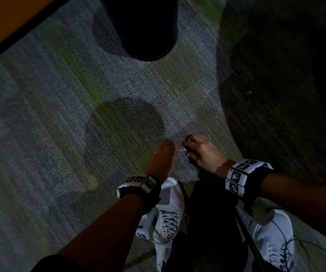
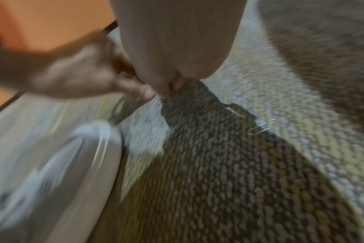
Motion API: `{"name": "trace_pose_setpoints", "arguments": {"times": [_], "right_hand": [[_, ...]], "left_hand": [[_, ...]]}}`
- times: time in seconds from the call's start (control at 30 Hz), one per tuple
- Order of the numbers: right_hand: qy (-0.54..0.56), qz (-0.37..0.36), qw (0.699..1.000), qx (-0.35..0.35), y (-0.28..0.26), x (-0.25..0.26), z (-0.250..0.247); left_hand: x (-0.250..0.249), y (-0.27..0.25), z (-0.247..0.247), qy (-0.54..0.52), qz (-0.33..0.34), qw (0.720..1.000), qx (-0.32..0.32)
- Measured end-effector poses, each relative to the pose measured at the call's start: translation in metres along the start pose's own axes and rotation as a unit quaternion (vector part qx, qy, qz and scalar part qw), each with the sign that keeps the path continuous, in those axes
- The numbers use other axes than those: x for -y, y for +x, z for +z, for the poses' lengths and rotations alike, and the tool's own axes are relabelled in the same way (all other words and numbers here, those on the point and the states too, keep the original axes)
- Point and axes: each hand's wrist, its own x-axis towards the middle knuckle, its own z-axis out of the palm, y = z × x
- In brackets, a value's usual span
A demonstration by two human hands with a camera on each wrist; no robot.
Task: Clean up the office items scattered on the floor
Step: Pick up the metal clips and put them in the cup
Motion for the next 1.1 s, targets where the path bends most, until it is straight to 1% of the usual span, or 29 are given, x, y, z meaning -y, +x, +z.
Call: {"name": "trace_pose_setpoints", "arguments": {"times": [0.07, 0.1, 0.17, 0.27, 0.37, 0.47, 0.63, 0.83, 0.93, 1.0, 1.1], "right_hand": [[0.019, 0.053, 0.998, -0.029, -0.001, -0.009, -0.009], [0.011, 0.073, 0.997, -0.034, -0.003, -0.012, -0.013], [-0.020, 0.086, 0.996, -0.014, -0.008, -0.015, -0.015], [-0.042, 0.075, 0.996, 0.012, -0.009, -0.009, -0.008], [-0.060, 0.039, 0.997, 0.022, -0.002, 0.000, -0.003], [-0.083, 0.015, 0.996, 0.038, 0.009, 0.008, -0.005], [-0.079, 0.000, 0.996, 0.042, 0.018, 0.010, -0.007], [-0.033, 0.007, 0.999, 0.014, 0.020, 0.003, -0.003], [-0.003, 0.019, 1.000, -0.019, 0.017, 0.004, -0.002], [0.028, 0.028, 0.999, -0.035, 0.016, 0.004, -0.002], [0.070, 0.036, 0.996, -0.030, 0.014, 0.000, -0.003]], "left_hand": [[-0.004, 0.002, -0.009, -0.021, -0.020, 1.000, -0.003], [-0.004, 0.004, -0.012, -0.007, -0.011, 1.000, -0.013], [0.001, 0.007, -0.018, 0.046, 0.006, 0.999, -0.011], [0.001, 0.010, -0.020, 0.083, 0.041, 0.995, 0.026], [-0.002, 0.015, -0.016, 0.102, 0.054, 0.993, 0.039], [-0.002, 0.018, -0.010, 0.096, 0.057, 0.993, 0.036], [-0.004, 0.021, -0.006, 0.062, 0.054, 0.997, 0.000], [-0.008, 0.020, -0.010, 0.055, 0.062, 0.997, 0.006], [-0.008, 0.012, -0.008, 0.037, 0.043, 0.998, 0.016], [-0.012, 0.006, -0.004, 0.048, 0.024, 0.998, 0.019], [-0.013, 0.008, 0.003, 0.057, 0.016, 0.998, 0.009]]}}
